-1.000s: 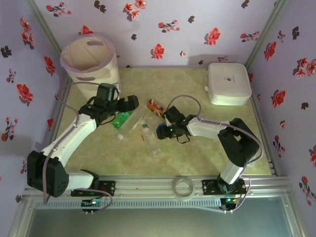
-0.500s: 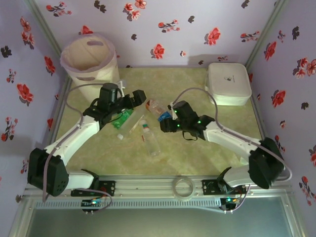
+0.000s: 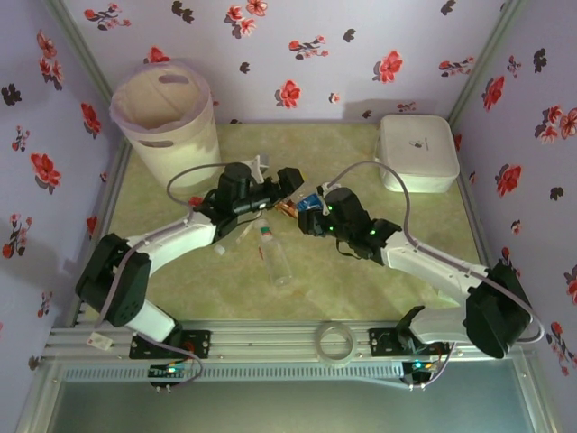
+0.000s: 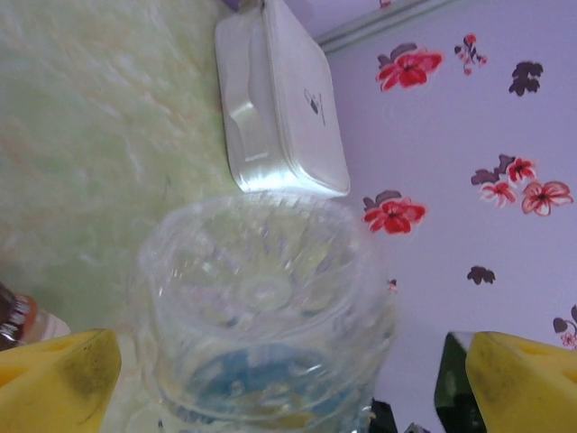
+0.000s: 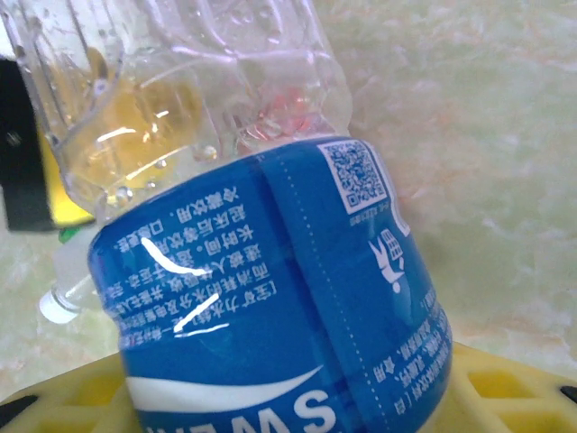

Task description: Put the plastic bottles in the bin

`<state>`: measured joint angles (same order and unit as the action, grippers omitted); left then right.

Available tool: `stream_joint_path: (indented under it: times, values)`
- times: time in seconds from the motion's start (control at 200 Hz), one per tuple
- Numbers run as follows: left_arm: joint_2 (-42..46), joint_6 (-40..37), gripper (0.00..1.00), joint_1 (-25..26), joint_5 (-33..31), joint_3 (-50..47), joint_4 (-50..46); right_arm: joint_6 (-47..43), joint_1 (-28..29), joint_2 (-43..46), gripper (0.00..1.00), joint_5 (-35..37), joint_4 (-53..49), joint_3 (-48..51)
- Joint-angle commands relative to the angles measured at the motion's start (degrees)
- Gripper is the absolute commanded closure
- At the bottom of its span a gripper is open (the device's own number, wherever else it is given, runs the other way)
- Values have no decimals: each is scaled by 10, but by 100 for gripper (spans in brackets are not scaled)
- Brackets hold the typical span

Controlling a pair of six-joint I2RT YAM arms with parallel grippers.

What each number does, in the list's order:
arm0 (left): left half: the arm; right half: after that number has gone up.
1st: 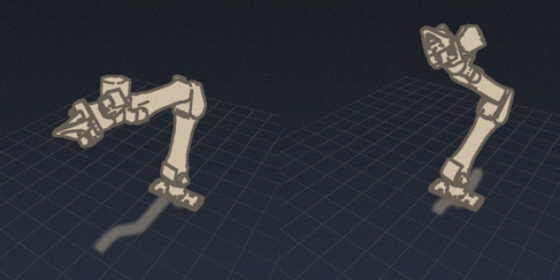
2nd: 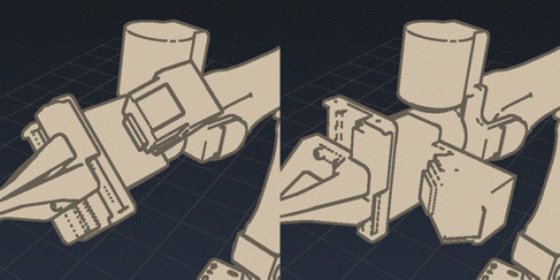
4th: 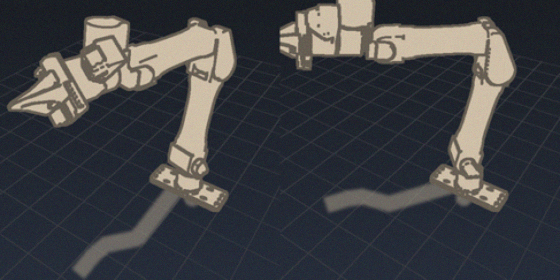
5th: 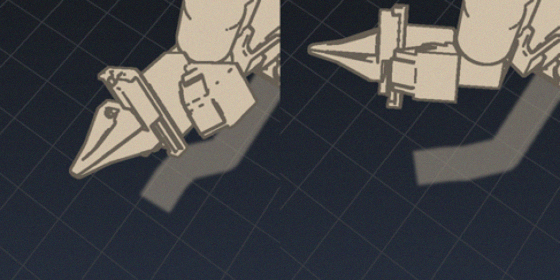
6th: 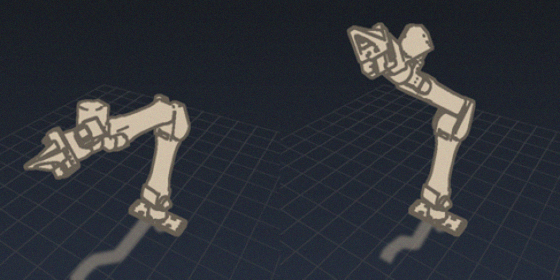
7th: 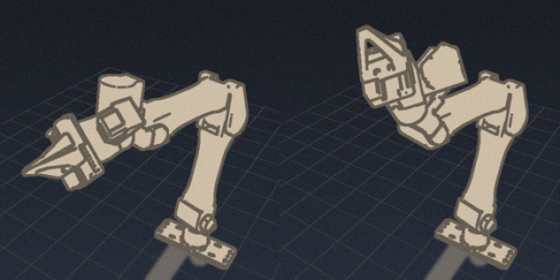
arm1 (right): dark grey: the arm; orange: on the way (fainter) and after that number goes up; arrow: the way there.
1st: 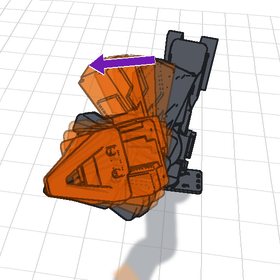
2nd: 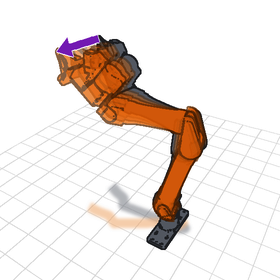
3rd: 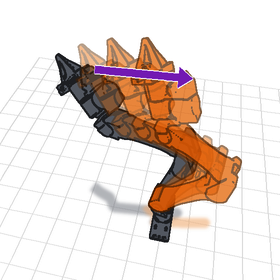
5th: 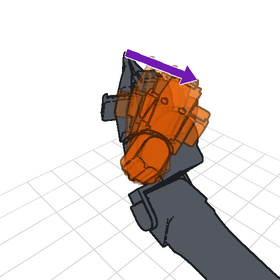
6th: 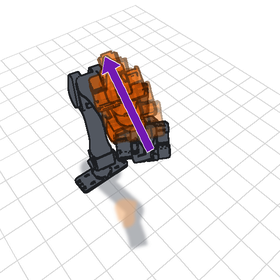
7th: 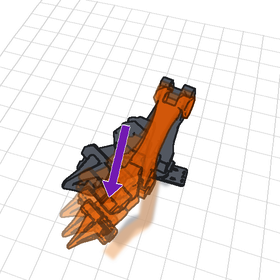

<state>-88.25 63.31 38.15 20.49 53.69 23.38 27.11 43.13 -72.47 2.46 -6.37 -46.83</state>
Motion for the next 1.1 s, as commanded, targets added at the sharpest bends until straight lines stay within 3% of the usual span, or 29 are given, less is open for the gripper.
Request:
stream_joint_path:
  times: [0.0,0.425,0.56,0.705,0.875,1.095]
  values:
    - [-17,24,3,11,8,11,54,12,-2,17,45,23,38,7]
    - [-47,50,42,12,-17,20,94,7,-1,4,44,5,41,7]
    - [-57,52,48,11,-16,25,98,3,-2,5,39,2,39,5]
    - [-54,44,48,0,-17,29,87,-11,-1,11,25,2,12,-8]
    - [-22,-40,48,-22,-33,78,-28,-25,-10,57,13,10,-35,-21]
    - [35,-216,49,-92,-48,262,-266,-24,-34,128,12,7,-63,-23]
